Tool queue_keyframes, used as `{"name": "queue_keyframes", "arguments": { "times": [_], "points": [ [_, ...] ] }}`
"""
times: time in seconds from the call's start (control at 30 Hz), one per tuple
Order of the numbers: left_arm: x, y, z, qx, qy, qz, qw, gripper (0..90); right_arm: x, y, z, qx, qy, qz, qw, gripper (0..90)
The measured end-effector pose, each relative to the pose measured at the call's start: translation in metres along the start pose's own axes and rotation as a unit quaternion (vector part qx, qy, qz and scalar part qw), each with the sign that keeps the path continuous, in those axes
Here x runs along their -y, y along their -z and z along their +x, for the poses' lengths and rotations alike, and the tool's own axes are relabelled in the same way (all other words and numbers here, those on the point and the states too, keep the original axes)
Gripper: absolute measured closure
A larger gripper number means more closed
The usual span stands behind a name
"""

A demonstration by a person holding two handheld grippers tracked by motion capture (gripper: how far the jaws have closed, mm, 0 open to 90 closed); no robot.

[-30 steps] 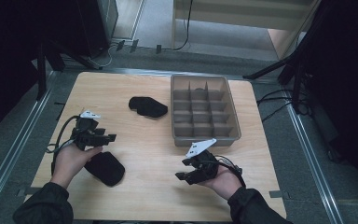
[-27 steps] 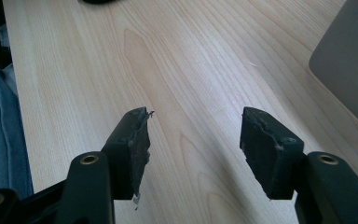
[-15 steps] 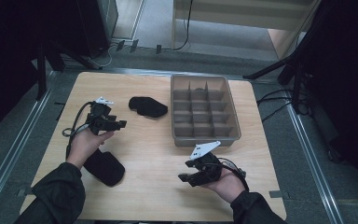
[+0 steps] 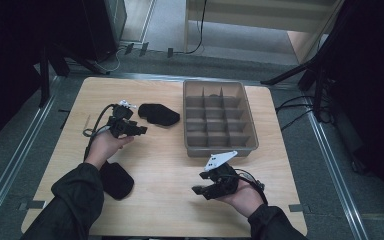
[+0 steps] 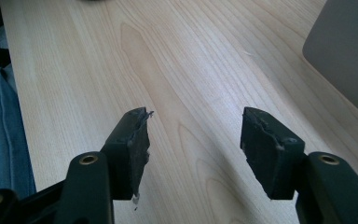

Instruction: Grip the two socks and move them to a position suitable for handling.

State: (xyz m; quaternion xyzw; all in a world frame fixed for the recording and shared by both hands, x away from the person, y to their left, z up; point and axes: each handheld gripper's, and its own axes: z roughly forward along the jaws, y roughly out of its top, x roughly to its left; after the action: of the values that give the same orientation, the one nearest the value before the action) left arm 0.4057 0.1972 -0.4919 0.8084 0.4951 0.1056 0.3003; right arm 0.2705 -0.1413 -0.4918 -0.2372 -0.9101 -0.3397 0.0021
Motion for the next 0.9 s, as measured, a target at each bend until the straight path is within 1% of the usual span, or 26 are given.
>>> {"name": "queue_keyframes", "arguments": {
  "times": [0.1, 0.2, 0.23, 0.4, 0.43, 0.5, 0.53, 0.57, 0.6, 0.63, 0.67, 0.7, 0.73, 0.77, 0.9],
  "points": [
    [-0.009, -0.004, -0.002, 0.003, -0.003, -0.007, 1.0000, 45.7, 0.000, 0.000, 0.000, 0.000, 0.001, -0.001, 1.0000, 41.9],
    [-0.018, -0.009, -0.003, 0.002, -0.008, -0.007, 0.9999, 45.7, 0.000, 0.001, 0.000, 0.000, -0.001, -0.001, 1.0000, 41.9],
    [-0.020, -0.011, -0.004, 0.004, -0.007, -0.006, 1.0000, 45.7, 0.000, 0.001, 0.000, 0.000, 0.000, -0.001, 1.0000, 41.9],
    [-0.029, -0.020, -0.005, -0.002, -0.011, -0.004, 0.9999, 45.6, 0.000, 0.001, 0.000, -0.001, 0.001, -0.003, 1.0000, 41.9],
    [-0.030, -0.021, -0.005, -0.001, -0.010, -0.010, 0.9999, 45.6, 0.000, 0.001, 0.000, -0.001, 0.002, -0.003, 1.0000, 41.9],
    [-0.031, -0.024, -0.003, 0.019, 0.010, -0.013, 0.9997, 45.5, 0.000, 0.001, 0.000, -0.002, 0.001, -0.003, 1.0000, 41.9],
    [-0.032, -0.026, -0.003, 0.024, 0.017, -0.017, 0.9994, 45.4, 0.000, 0.001, 0.000, -0.002, 0.001, -0.003, 1.0000, 41.9],
    [-0.032, -0.028, -0.003, 0.015, 0.013, -0.017, 0.9996, 45.2, 0.000, 0.001, 0.000, -0.002, 0.002, -0.003, 1.0000, 41.9],
    [-0.033, -0.030, -0.003, 0.006, 0.005, -0.014, 0.9999, 45.4, 0.000, 0.001, 0.000, -0.002, 0.001, -0.002, 1.0000, 41.9],
    [-0.035, -0.033, -0.002, 0.000, 0.005, 0.000, 1.0000, 45.7, 0.000, 0.001, 0.001, -0.003, 0.000, -0.002, 1.0000, 41.9],
    [-0.037, -0.035, -0.002, -0.004, 0.002, 0.008, 1.0000, 45.6, 0.000, 0.001, 0.001, -0.002, 0.000, -0.002, 1.0000, 41.9],
    [-0.039, -0.037, -0.001, -0.003, 0.003, 0.009, 1.0000, 45.7, 0.000, 0.001, 0.001, -0.003, 0.000, -0.001, 1.0000, 41.9],
    [-0.041, -0.038, -0.001, 0.002, 0.008, 0.004, 1.0000, 45.7, 0.000, 0.001, 0.001, -0.003, 0.000, -0.001, 1.0000, 41.9],
    [-0.043, -0.039, -0.002, 0.001, 0.009, -0.003, 1.0000, 45.7, 0.000, 0.001, 0.001, -0.003, 0.000, -0.002, 1.0000, 41.9],
    [-0.050, -0.048, -0.004, 0.002, 0.005, -0.004, 1.0000, 44.9, 0.000, 0.000, 0.000, -0.002, 0.001, -0.001, 1.0000, 41.9]
  ]
}}
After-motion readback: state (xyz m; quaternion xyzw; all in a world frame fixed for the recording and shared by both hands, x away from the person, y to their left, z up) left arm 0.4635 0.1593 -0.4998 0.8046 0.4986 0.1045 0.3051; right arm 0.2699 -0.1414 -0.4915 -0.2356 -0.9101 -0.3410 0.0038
